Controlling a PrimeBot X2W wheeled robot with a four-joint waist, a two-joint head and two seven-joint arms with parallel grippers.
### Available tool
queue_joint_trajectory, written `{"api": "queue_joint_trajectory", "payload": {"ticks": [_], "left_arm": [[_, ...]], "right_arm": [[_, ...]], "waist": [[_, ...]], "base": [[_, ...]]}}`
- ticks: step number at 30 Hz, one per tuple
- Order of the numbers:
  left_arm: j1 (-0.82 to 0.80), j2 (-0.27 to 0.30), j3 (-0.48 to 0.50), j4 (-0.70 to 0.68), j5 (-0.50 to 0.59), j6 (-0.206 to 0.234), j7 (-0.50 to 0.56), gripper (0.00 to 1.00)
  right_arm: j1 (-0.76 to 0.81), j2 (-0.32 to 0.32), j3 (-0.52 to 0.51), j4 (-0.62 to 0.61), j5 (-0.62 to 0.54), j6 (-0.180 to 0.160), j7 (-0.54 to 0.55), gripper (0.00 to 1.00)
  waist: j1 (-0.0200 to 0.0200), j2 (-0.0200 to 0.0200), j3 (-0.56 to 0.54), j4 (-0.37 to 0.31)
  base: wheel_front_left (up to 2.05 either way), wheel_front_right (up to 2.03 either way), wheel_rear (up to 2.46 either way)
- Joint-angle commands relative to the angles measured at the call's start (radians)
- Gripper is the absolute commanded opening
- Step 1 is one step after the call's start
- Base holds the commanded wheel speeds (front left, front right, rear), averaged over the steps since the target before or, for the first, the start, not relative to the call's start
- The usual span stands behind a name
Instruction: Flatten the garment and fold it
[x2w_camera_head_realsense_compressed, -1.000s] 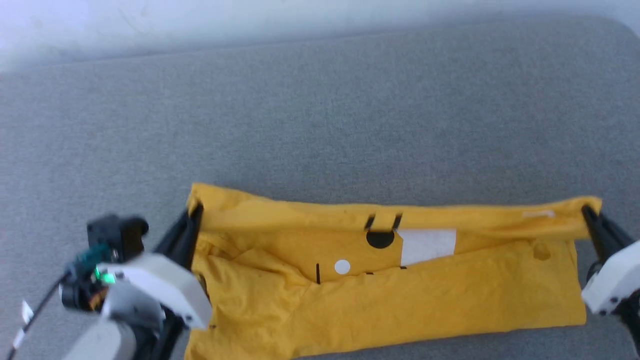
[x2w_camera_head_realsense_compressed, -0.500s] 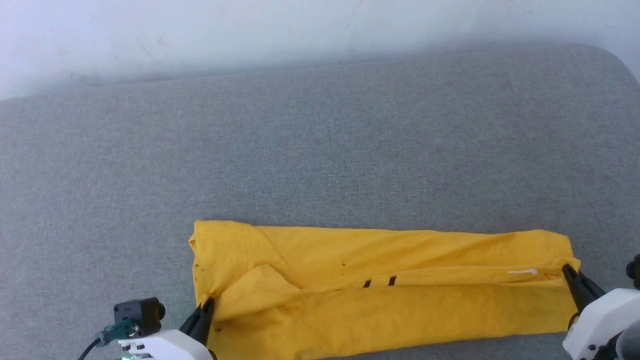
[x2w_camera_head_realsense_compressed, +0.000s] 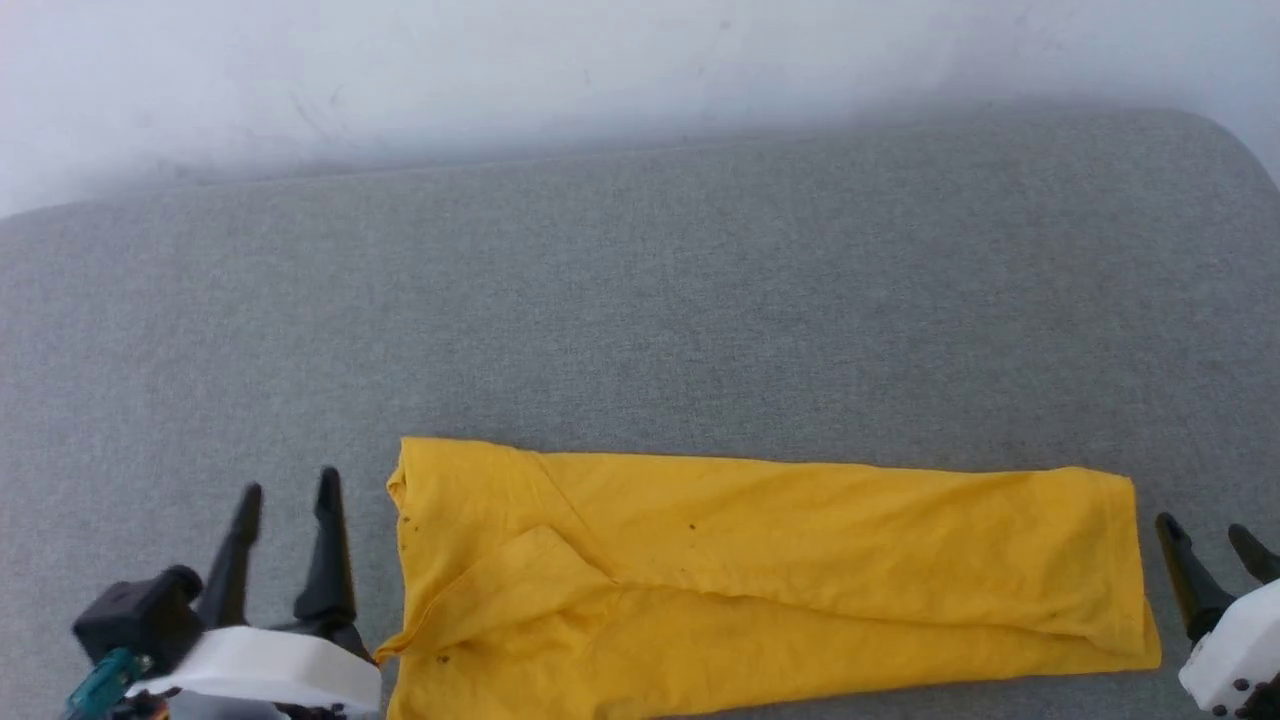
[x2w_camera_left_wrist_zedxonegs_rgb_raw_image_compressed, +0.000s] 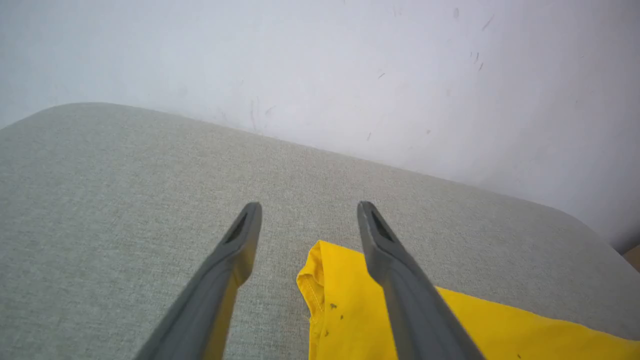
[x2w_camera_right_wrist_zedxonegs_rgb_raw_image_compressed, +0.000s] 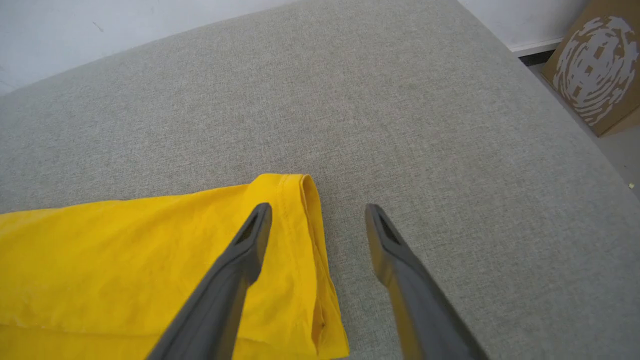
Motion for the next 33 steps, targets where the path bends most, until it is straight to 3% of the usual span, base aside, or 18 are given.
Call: {"api": "queue_joint_trajectory", "payload": {"ticks": [1, 7, 15, 16, 17, 18, 19, 26, 33], "left_arm": [[-0.004, -0.003, 0.012, -0.013, 0.024, 0.009, -0.015, 1.00], [0.017, -0.026, 0.040, -0.044, 0.196, 0.040, -0.039, 1.00], [0.031, -0.093, 0.050, -0.027, 0.264, 0.004, -0.040, 1.00], [0.030, -0.097, 0.053, -0.022, 0.268, -0.001, -0.040, 1.00], [0.029, -0.101, 0.055, -0.018, 0.272, -0.006, -0.040, 1.00], [0.029, -0.104, 0.058, -0.014, 0.275, -0.011, -0.040, 1.00], [0.030, -0.107, 0.059, -0.008, 0.278, -0.015, -0.040, 1.00], [0.052, -0.118, 0.076, 0.012, 0.283, -0.032, -0.040, 1.00], [0.064, -0.125, 0.075, 0.027, 0.281, -0.044, -0.040, 1.00]], "right_arm": [[-0.002, 0.001, 0.000, 0.006, -0.009, -0.001, 0.004, 1.00], [0.002, -0.001, 0.017, 0.074, -0.029, -0.001, 0.006, 1.00], [-0.019, -0.041, 0.073, 0.208, -0.038, -0.001, -0.011, 1.00], [-0.023, -0.045, 0.086, 0.227, -0.033, -0.001, -0.009, 0.87], [-0.027, -0.047, 0.094, 0.246, -0.026, -0.001, -0.008, 0.49], [-0.031, -0.048, 0.098, 0.265, -0.021, -0.001, -0.008, 0.20], [-0.034, -0.049, 0.103, 0.282, -0.017, -0.001, -0.007, 0.00], [-0.058, -0.060, 0.055, 0.323, -0.005, -0.001, -0.048, 0.00], [-0.061, -0.145, -0.089, 0.328, -0.047, -0.001, -0.068, 0.00]], "waist": [[0.0000, 0.0000, 0.008, 0.006], [0.0000, 0.0000, 0.032, 0.026], [0.0000, 0.0000, 0.055, 0.061], [0.0000, 0.0000, 0.055, 0.064], [0.0000, 0.0000, 0.054, 0.066], [0.0000, 0.0000, 0.051, 0.068], [0.0000, 0.0000, 0.047, 0.070], [0.0000, 0.0000, 0.011, 0.069], [0.0000, 0.0000, -0.013, 0.063]], "base": [[0.00, 0.00, 0.00], [0.00, 0.00, 0.00], [0.00, 0.00, 0.00], [0.00, 0.00, 0.00], [0.00, 0.00, 0.00], [0.00, 0.00, 0.00], [0.00, 0.00, 0.00], [0.00, 0.00, 0.00], [0.00, 0.00, 0.00]]}}
